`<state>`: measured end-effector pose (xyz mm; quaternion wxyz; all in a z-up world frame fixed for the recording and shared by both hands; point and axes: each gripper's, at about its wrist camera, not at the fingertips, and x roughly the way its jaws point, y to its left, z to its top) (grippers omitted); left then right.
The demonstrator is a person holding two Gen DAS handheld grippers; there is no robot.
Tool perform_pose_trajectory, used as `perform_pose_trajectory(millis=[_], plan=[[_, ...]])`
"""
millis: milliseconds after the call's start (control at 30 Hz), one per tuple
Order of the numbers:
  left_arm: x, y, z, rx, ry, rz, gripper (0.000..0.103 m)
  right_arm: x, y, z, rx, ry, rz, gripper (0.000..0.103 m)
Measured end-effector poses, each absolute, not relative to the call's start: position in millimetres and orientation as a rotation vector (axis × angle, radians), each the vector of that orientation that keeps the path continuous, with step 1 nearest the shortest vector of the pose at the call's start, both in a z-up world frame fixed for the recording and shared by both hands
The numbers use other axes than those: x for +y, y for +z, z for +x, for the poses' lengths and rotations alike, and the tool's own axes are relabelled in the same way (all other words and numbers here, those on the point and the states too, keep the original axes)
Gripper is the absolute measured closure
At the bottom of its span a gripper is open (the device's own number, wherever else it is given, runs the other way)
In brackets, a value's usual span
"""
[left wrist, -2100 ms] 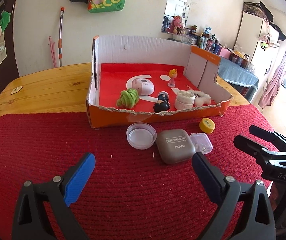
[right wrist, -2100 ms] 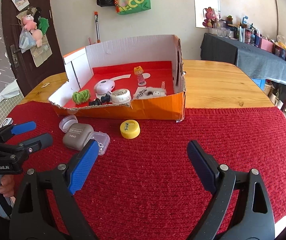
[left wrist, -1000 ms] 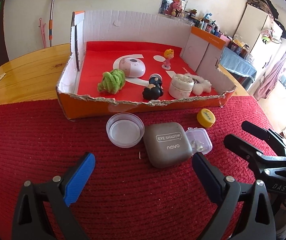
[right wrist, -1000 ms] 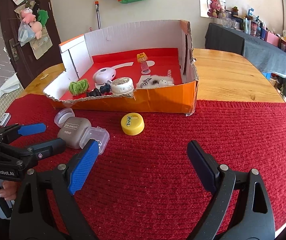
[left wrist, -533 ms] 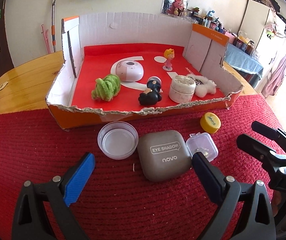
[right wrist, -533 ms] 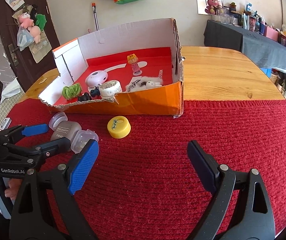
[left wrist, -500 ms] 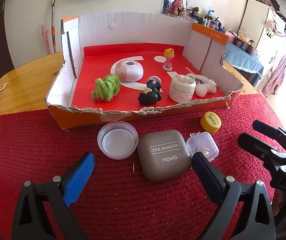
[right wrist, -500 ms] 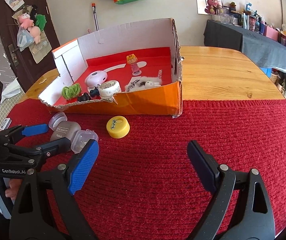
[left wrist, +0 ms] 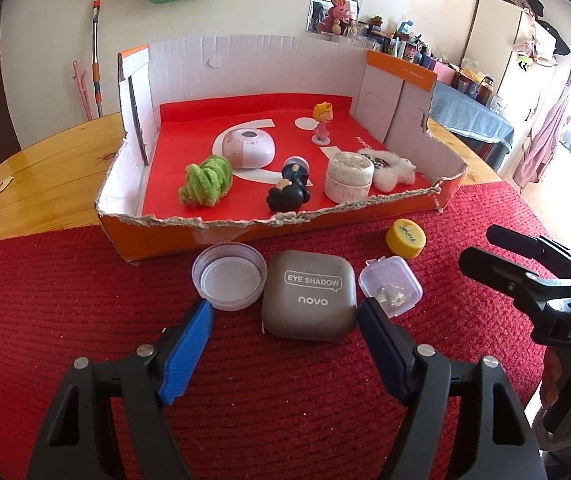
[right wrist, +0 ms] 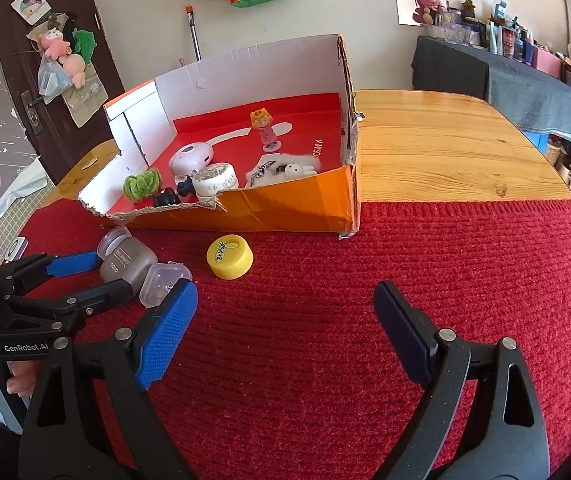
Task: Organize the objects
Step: 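Reach the left tool to the clear round lid while the right tool reaches the yellow cap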
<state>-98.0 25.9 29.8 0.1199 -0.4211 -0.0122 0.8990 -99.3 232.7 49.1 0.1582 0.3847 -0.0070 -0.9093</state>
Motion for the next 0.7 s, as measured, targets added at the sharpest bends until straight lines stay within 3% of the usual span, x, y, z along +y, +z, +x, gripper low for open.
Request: perform_pose_trajectory(millis=[167,700], plan=[[21,39,-95,-0.058,2.619,-1.193,0.032,229,52,-98,-0.002,-2.598,1.089,0.012],[-14,43,-108,0.016,2.679,-1.225,0.032,223,48,-100,0.015,-2.579,1.111,0.012]])
